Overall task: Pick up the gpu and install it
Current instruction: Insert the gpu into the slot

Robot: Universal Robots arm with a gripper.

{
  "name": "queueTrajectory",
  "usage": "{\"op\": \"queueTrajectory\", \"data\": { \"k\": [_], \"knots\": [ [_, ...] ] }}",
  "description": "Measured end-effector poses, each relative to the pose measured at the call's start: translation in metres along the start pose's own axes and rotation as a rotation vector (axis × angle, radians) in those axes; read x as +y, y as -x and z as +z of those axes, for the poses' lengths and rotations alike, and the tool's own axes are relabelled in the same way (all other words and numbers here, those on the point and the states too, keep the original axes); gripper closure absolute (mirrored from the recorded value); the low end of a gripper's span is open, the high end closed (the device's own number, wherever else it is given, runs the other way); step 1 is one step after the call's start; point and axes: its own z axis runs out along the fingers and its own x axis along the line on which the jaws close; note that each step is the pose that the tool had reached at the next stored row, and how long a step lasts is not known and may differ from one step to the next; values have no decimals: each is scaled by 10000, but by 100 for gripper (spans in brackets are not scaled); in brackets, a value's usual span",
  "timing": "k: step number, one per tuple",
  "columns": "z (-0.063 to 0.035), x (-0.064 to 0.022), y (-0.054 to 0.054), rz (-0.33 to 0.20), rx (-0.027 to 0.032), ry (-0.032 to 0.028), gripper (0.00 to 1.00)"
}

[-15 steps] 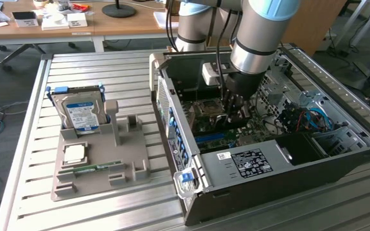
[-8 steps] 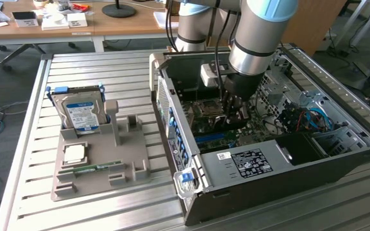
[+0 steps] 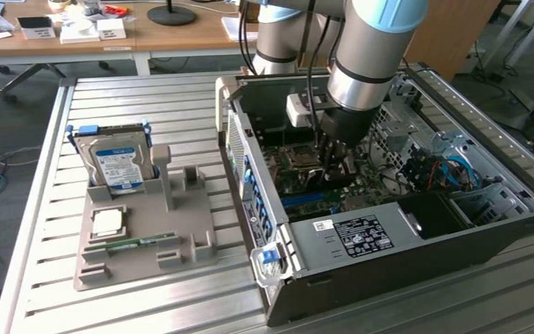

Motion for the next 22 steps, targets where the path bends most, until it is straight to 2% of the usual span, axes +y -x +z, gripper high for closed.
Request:
{"op": "queueTrajectory", "data": {
  "k": [6,22],
  "knots": [
    [1,42,-3,0,-1,-1,73],
    [-1,90,-41,1,1,0,73]
  ]
}}
